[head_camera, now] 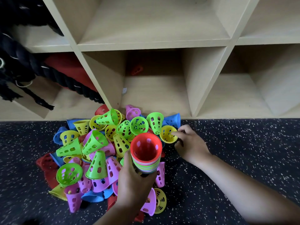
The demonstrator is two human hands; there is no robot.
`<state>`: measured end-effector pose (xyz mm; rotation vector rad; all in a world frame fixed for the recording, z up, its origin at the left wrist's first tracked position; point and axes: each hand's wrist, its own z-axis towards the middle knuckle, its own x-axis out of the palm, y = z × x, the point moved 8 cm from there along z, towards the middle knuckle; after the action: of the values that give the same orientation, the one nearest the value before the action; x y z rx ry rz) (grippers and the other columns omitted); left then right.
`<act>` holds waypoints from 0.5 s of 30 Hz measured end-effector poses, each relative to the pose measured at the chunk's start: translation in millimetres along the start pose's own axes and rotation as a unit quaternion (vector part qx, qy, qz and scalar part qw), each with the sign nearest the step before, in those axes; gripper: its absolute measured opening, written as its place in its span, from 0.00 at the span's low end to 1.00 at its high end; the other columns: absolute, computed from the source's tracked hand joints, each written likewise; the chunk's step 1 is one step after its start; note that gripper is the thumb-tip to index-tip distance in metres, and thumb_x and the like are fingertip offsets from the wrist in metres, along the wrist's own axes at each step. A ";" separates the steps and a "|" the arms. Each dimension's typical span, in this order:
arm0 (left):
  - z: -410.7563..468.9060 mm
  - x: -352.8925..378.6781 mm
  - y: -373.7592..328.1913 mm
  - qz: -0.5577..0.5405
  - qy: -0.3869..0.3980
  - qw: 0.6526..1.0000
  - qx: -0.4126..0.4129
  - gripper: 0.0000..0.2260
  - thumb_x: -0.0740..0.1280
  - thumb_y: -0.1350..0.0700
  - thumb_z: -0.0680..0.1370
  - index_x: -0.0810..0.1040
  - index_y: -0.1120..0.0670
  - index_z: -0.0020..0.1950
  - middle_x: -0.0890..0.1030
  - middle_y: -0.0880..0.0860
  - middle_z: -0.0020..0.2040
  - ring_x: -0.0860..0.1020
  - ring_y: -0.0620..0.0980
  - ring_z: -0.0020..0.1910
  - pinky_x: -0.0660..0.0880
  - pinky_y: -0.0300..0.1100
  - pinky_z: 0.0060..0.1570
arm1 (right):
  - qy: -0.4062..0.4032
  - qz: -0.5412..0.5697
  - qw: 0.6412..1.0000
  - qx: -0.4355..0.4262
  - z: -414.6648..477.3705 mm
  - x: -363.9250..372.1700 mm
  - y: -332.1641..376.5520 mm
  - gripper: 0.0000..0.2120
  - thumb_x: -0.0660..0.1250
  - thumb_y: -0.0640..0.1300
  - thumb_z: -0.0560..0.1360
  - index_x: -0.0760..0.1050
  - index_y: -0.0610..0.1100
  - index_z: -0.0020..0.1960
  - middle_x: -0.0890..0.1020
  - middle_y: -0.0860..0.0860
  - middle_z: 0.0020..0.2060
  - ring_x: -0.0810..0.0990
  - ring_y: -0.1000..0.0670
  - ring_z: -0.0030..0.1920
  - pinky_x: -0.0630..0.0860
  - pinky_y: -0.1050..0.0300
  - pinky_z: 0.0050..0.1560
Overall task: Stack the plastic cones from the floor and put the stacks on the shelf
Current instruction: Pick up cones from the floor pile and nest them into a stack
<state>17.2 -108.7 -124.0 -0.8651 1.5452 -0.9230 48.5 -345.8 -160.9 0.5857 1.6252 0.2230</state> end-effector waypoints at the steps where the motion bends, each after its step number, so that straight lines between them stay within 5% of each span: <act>1: 1.1 -0.8 -0.4 0.001 -0.001 1.000 0.001 0.29 0.82 0.56 0.66 0.70 0.36 0.57 0.82 0.36 0.49 0.82 0.35 0.47 0.76 0.28 0.42 | 0.012 -0.013 1.000 0.002 -1.8 4.2 -3.3 0.16 0.64 0.47 0.75 0.78 0.55 0.62 0.72 0.55 0.61 0.75 0.52 0.59 0.75 0.58 0.53; 7: 4.5 0.7 -1.1 0.007 -0.005 1.000 -0.003 0.27 0.81 0.56 0.66 0.71 0.41 0.57 0.83 0.38 0.47 0.81 0.34 0.47 0.74 0.26 0.40 | -0.087 0.088 0.991 0.041 -14.4 -11.7 -23.3 0.07 0.76 0.52 0.70 0.82 0.51 0.45 0.77 0.57 0.47 0.79 0.53 0.44 0.75 0.58 0.46; 11: 3.6 3.7 -4.8 -0.001 -0.004 1.000 -0.007 0.28 0.81 0.56 0.66 0.71 0.39 0.58 0.83 0.39 0.48 0.80 0.33 0.47 0.72 0.24 0.40 | -0.178 0.221 0.956 0.074 -39.5 -47.2 -25.1 0.06 0.78 0.48 0.69 0.83 0.51 0.43 0.82 0.58 0.43 0.80 0.59 0.44 0.71 0.70 0.45; 15: 3.7 7.5 -4.4 0.005 -0.008 1.000 -0.001 0.29 0.81 0.55 0.66 0.71 0.40 0.59 0.83 0.37 0.48 0.80 0.32 0.48 0.74 0.26 0.42 | -0.184 0.345 0.915 0.100 -69.3 -90.1 -4.7 0.04 0.77 0.49 0.70 0.83 0.55 0.43 0.76 0.60 0.29 0.72 0.55 0.30 0.69 0.62 0.34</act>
<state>20.0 -117.7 -123.6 -0.8643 1.5360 -0.9063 -16.4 -380.9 -74.3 1.2762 1.0307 0.4366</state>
